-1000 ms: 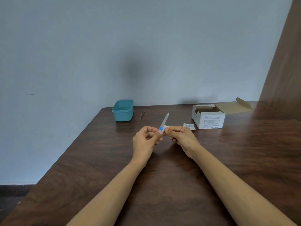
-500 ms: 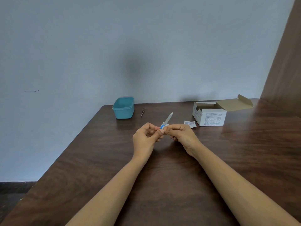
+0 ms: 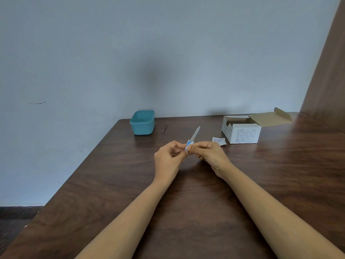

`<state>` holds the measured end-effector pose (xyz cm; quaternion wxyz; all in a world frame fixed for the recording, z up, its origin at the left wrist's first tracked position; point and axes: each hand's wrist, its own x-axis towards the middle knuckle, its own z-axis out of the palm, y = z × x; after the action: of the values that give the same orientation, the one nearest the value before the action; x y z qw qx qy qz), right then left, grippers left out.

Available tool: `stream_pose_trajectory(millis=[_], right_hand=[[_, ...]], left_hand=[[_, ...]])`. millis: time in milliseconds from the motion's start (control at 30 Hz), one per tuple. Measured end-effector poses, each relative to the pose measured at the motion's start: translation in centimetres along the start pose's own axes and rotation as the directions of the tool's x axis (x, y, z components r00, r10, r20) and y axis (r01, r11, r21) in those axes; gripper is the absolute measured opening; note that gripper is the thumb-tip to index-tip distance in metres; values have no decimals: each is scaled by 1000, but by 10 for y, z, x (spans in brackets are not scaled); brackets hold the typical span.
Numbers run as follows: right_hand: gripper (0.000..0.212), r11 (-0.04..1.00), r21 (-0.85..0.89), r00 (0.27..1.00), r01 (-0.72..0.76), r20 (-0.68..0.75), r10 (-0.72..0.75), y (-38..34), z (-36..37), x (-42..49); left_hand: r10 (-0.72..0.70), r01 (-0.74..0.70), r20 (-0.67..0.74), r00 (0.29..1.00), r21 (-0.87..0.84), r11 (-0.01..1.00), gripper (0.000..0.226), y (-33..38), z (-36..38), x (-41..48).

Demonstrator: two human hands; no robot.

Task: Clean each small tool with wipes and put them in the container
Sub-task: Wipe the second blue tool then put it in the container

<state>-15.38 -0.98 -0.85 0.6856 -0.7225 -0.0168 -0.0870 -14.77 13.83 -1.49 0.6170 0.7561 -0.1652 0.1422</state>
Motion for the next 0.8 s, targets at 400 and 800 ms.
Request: stream_pose_trajectory(millis=[400,800], right_hand=[[8,989,137,998,-50,-37,56,-5,0,0],[23,992,-107,952,65,303,-30,-11,9,-9]], left_hand=[[-142,139,-24,990,-111,984,11,2,1,2],[-298,392,268,916,-442,807,33,6,-15,16]])
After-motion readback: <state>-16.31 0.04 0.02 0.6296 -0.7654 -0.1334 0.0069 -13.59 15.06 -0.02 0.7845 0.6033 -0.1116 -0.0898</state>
